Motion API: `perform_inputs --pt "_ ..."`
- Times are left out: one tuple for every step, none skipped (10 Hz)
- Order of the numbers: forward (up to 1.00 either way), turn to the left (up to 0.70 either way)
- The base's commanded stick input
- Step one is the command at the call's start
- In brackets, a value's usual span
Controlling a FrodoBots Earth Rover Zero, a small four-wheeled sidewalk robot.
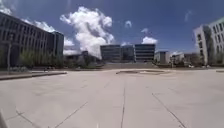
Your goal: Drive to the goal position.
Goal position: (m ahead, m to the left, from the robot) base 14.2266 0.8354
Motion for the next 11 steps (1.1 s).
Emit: perform_inputs --pt "0.7 0.0" --pt "0.7 0.0" --pt "0.7 0.0" --pt "0.7 0.0" --pt "0.7 0.0" --pt "0.7 0.0" --pt "0.7 0.0" --pt "0.7 0.0" --pt "0.7 0.0" --pt "0.7 0.0" --pt "0.7 0.0"
